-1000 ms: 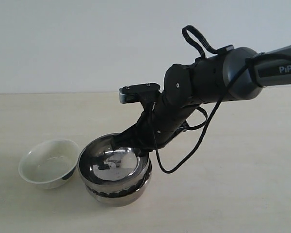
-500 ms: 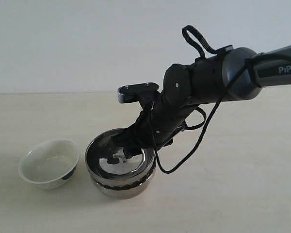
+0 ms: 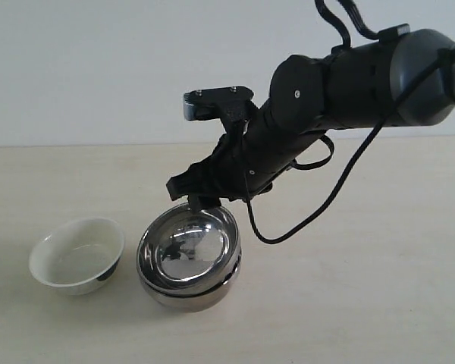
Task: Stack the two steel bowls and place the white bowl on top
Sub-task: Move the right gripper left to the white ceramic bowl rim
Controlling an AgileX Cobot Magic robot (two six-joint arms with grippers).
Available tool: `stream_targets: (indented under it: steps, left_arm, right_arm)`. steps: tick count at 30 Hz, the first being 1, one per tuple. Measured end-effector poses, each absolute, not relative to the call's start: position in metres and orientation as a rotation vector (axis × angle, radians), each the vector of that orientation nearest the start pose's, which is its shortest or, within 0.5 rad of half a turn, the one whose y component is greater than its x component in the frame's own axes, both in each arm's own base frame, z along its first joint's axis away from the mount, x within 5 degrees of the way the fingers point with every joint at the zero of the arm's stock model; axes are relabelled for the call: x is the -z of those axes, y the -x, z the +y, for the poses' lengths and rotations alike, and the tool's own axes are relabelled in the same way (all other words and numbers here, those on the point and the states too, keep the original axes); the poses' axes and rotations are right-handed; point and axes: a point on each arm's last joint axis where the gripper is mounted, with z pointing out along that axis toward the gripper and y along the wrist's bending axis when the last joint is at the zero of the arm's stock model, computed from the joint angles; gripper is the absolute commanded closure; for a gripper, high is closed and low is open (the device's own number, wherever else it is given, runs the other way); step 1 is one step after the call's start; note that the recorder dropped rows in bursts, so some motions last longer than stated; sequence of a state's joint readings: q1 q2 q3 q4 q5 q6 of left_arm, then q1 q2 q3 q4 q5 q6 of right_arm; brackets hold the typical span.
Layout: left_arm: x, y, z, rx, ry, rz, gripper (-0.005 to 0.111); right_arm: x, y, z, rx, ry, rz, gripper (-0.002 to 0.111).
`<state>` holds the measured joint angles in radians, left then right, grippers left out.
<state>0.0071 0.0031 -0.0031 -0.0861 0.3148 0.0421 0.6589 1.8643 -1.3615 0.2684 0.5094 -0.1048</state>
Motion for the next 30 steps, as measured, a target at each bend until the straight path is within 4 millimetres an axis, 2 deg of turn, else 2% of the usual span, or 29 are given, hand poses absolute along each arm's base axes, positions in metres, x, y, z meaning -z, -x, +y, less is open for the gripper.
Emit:
stream_targets:
  steps: [2,3,6,8,17,30]
  left_arm:
    - [-0.186,-0.054,-0.002,0.047,0.023,1.797,0.103]
    - [-0.186,-0.054,-0.002,0.047,0.023,1.797,0.103]
    - [-0.186,-0.054,-0.002,0.047,0.023,1.797,0.103]
    - [-0.186,-0.054,-0.002,0.047,0.023,1.797,0.103]
    - [-0.186,-0.054,-0.002,0.047,0.023,1.797,0.103]
    - [-0.186,-0.054,-0.002,0.047,0.023,1.797,0.103]
  right_arm:
    - [-0.231,-0.318,0.261,-0.488,0.717,2.432,0.058]
    - [-0.231,-0.318,0.261,-0.488,0.719,2.436,0.063]
    - [-0.230,-0.317,0.260,-0.468,0.748,2.440,0.088]
    - [-0.231,-0.317,0.259,-0.455,0.764,2.441,0.109]
    - [-0.227,-0.317,0.257,-0.404,0.812,2.431,0.108]
    - [-0.201,-0.324,0.257,-0.327,0.798,2.462,0.108]
